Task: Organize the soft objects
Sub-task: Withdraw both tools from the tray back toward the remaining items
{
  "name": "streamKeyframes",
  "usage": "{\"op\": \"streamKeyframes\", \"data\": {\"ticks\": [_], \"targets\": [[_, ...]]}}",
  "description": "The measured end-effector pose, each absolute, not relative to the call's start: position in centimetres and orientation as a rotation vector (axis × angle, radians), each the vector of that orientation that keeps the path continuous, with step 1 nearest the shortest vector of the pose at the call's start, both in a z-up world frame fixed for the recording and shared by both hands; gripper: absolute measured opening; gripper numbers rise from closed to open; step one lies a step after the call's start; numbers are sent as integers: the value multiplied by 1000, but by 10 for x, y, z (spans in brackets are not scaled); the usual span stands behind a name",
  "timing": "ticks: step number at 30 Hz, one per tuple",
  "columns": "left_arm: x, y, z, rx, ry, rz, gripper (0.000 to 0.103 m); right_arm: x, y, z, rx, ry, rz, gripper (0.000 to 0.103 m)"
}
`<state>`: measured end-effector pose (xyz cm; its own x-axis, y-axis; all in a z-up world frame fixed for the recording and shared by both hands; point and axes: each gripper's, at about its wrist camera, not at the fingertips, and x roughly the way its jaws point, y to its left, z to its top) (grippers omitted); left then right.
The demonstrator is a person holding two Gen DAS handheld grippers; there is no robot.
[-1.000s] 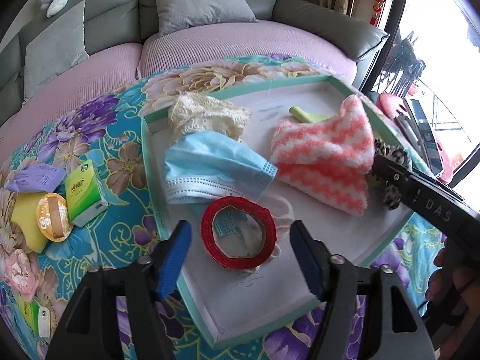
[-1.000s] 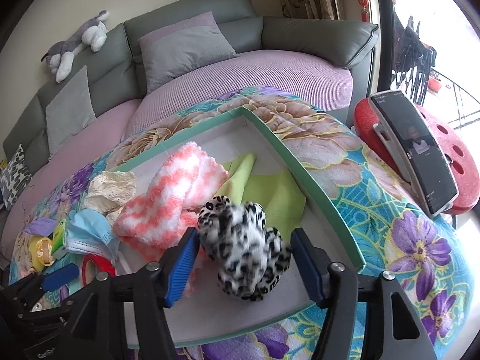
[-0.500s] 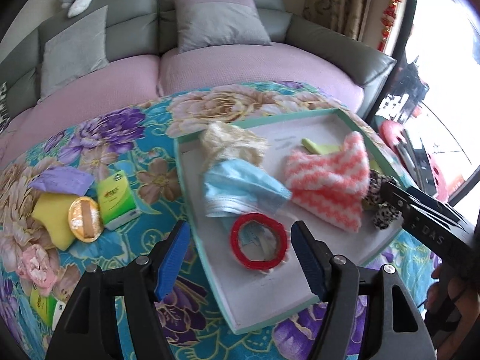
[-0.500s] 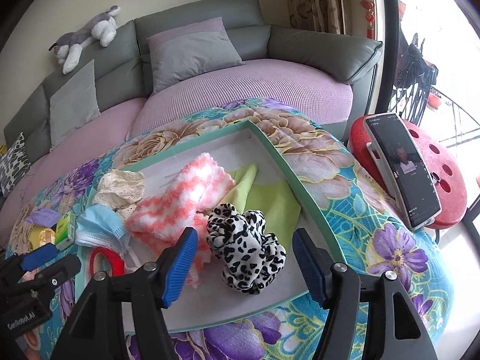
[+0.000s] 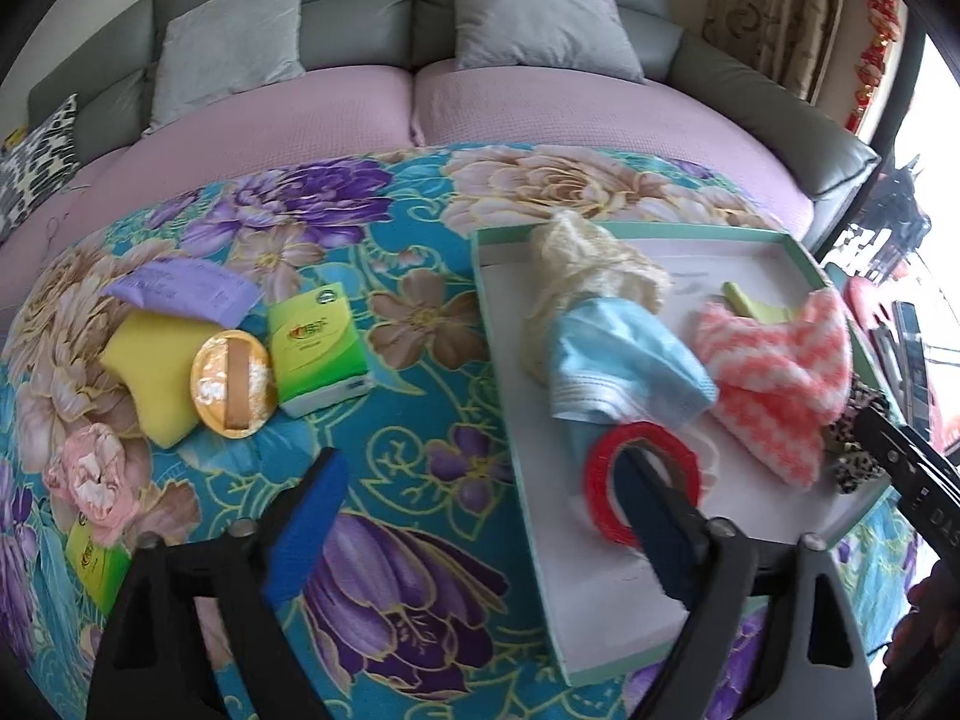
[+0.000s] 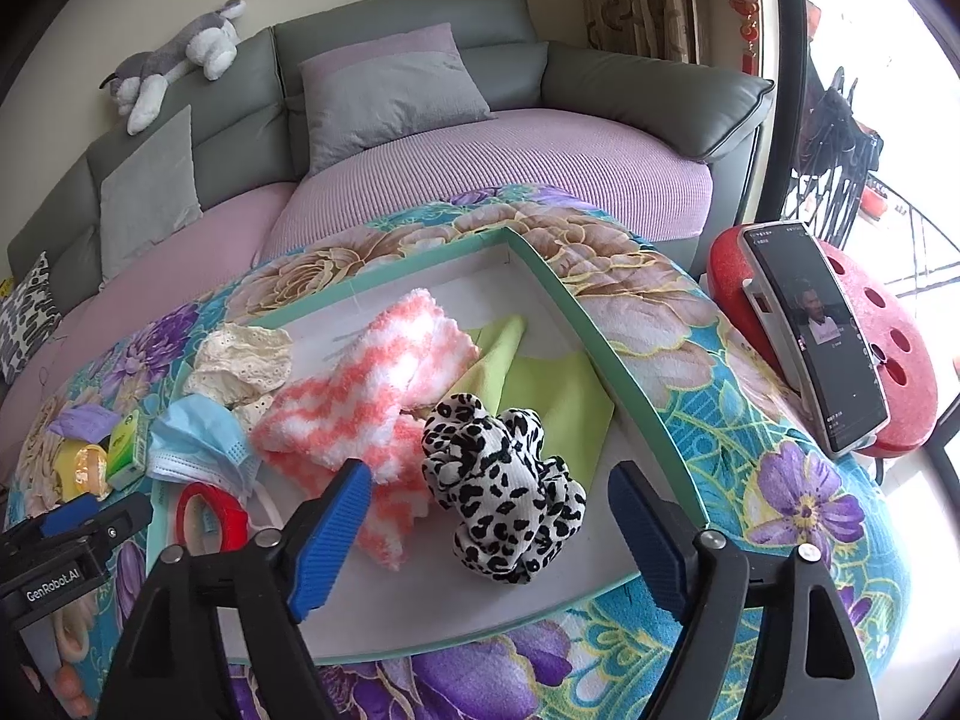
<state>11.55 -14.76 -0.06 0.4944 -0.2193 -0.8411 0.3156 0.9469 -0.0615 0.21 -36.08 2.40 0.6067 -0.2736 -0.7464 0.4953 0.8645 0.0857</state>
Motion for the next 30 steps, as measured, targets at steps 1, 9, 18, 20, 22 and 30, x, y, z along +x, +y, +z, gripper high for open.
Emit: {"op": "streamKeyframes", "data": {"ticks": [1,9,18,20,22,30], "targets": [[116,-146,-2,107,998,-305,91,3,-361,24,294,803,-457,97],[122,-132,-7,64,990,-248,92,5,-361,18,283,825,-475,103],[122,-122,-4,59,997,-227,92,3,-354,28,281,805,-469,103],[121,-117,0,64,987,-216,92,1,-351,35,298,782,-438,103],[120,-110,5,62,973,-204,92,1,-344,42,284,766,-421,103],[112,-54,30,47,888,-68,92,20,-290,49,251,756,-265,103]]}}
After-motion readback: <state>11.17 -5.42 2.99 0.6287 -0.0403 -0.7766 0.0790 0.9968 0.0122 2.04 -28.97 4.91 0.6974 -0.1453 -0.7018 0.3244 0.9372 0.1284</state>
